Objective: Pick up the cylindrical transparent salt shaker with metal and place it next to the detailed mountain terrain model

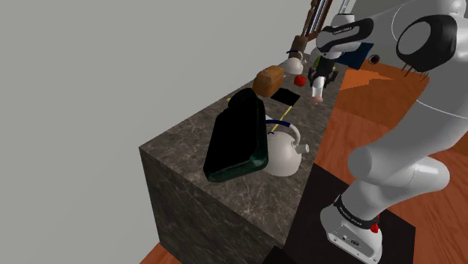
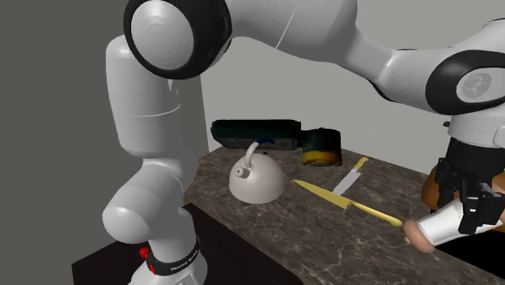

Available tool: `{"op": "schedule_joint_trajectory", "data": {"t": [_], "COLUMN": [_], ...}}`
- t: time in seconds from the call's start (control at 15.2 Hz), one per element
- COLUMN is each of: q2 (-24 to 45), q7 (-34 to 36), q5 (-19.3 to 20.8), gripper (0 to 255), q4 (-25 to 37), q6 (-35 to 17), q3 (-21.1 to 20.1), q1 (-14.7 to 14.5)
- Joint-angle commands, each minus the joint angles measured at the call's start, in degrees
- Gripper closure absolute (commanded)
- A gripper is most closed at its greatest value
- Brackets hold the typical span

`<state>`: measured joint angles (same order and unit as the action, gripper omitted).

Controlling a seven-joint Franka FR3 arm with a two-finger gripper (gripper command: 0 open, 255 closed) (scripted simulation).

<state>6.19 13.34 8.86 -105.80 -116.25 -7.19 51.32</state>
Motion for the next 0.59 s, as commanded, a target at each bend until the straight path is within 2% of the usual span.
{"op": "schedule_joint_trajectory", "data": {"t": [0.0, 0.53], "q2": [3.56, 17.94], "q7": [-1.82, -9.19], "q5": [0.16, -0.23], "gripper": [255, 255], "q4": [4.61, 25.12], "q6": [0.84, 6.12], "q3": [0.76, 3.23], "q1": [0.85, 4.5]}}
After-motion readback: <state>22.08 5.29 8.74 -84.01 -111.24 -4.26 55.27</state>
